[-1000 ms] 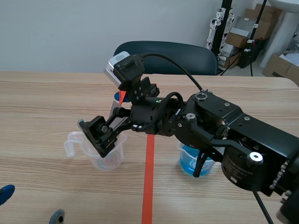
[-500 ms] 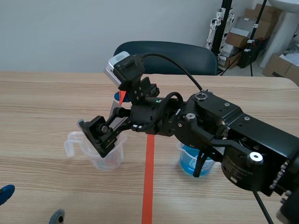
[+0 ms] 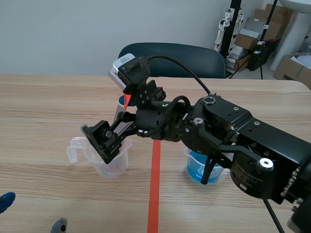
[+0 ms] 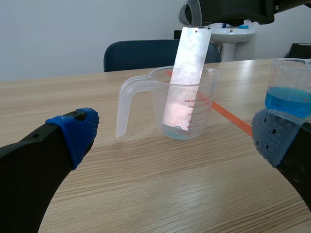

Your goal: Do the redox reaction experiment. return to the home posture

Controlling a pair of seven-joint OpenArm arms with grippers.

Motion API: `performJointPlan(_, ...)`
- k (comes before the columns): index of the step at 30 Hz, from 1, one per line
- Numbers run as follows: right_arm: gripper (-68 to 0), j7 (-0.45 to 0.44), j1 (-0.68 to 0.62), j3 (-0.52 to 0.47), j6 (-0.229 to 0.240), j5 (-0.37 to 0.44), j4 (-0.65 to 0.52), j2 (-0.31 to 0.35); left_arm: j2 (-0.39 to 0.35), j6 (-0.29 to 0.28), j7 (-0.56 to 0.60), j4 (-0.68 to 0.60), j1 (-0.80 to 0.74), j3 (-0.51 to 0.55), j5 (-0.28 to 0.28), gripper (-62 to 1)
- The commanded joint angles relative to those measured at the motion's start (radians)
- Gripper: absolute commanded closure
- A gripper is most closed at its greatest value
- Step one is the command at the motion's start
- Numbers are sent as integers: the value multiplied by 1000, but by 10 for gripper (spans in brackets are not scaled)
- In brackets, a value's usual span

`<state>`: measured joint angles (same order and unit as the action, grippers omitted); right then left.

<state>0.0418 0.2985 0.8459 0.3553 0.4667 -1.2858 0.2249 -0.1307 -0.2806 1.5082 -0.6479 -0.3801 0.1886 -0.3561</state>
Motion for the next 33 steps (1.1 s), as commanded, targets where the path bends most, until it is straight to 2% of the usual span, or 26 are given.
performJointPlan(1,-669,-15,10,-2,1,5,-13,2,-13,2,46,-13,-19,3,8,-623)
performJointPlan(9,-669,-9,18,-27,1,5,-33,2,-84,2,46,-76,-143,4,53,-623)
performJointPlan(16,-669,56,17,-69,1,5,-128,21,-193,2,46,-209,-294,9,216,-623)
performJointPlan(19,-669,72,17,-76,0,5,-191,51,-246,2,46,-273,-349,27,245,-623)
performJointPlan(23,-669,86,5,-93,0,10,-283,105,-315,1,46,-376,-419,69,253,-623)
performJointPlan(27,-669,91,-47,-141,-23,8,-384,161,-376,0,40,-507,-501,125,299,-623)
performJointPlan(33,-669,90,-152,-273,-27,8,-520,233,-467,0,-108,-714,-590,204,380,-623)
